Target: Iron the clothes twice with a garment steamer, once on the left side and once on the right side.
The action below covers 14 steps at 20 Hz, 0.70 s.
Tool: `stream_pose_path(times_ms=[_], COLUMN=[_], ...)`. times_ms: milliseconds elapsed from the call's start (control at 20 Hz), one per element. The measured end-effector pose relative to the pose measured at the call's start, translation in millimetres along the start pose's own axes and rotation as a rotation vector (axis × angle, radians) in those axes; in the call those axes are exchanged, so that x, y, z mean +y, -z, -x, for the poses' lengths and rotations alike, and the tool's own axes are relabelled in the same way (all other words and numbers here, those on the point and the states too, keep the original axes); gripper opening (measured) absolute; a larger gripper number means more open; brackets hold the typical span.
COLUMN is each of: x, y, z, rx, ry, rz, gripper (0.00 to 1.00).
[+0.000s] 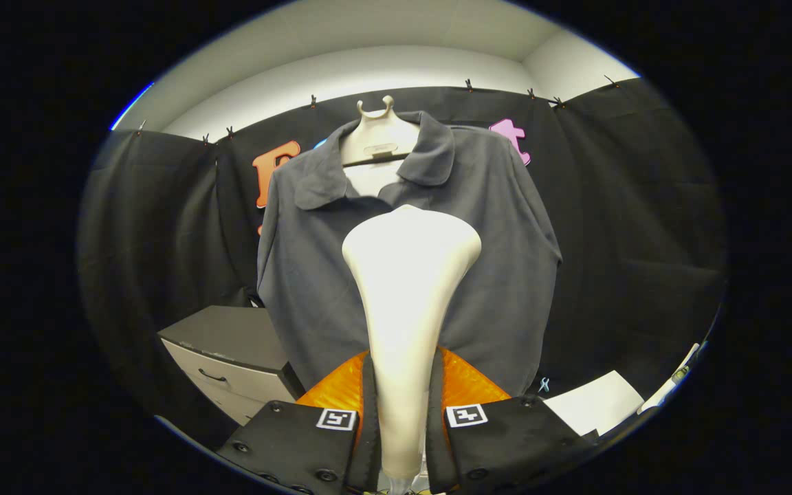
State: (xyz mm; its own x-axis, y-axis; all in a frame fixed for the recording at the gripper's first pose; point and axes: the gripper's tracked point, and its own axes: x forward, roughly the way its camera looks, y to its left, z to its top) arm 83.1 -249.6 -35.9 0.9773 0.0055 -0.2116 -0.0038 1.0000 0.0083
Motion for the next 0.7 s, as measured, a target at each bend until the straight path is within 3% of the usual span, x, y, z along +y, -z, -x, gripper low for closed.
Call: stream_pose_path(times_ms=[350,700], x=[-43.4,-63.7], y=[-77.8,-112.7], z=[-18.4,-50.4], rx=[-0.097,-0.134], ry=[0.055,0.08], rz=[0.025,0.036], gripper=[0.34,0.34])
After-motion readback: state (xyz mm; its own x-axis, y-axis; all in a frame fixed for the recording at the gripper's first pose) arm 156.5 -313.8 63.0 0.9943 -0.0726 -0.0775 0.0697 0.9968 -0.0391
